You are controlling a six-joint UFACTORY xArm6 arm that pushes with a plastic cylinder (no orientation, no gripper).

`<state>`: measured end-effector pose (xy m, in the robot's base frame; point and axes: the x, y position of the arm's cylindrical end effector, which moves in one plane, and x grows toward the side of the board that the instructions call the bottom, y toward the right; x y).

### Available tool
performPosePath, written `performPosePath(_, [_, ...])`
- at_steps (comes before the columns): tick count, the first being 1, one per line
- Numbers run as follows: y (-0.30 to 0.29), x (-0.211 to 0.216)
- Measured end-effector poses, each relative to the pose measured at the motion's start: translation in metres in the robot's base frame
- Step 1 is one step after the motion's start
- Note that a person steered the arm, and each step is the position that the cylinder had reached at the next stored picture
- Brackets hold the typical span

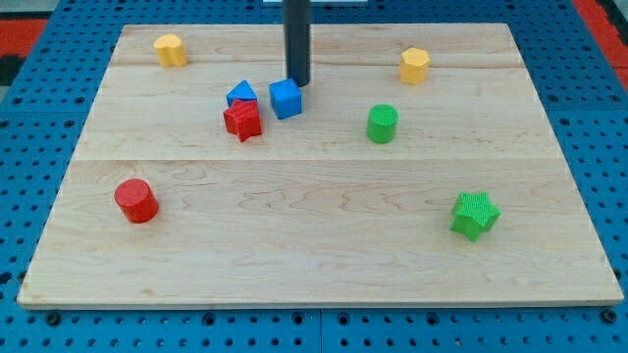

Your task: Move green circle to the bottom right of the blue cube

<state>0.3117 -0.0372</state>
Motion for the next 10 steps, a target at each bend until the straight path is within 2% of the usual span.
performPosePath(1, [-0.023,0.009])
performPosePath(2, [0.045,-0.005])
performPosePath(3, [0.119,-0.002])
performPosePath(5, [0.131,0.059])
performPosePath(6, [0.123,0.072])
performPosePath(7, [0.166,0.072])
performPosePath(8, [0.172,0.091])
performPosePath(10, [0.089,0.103])
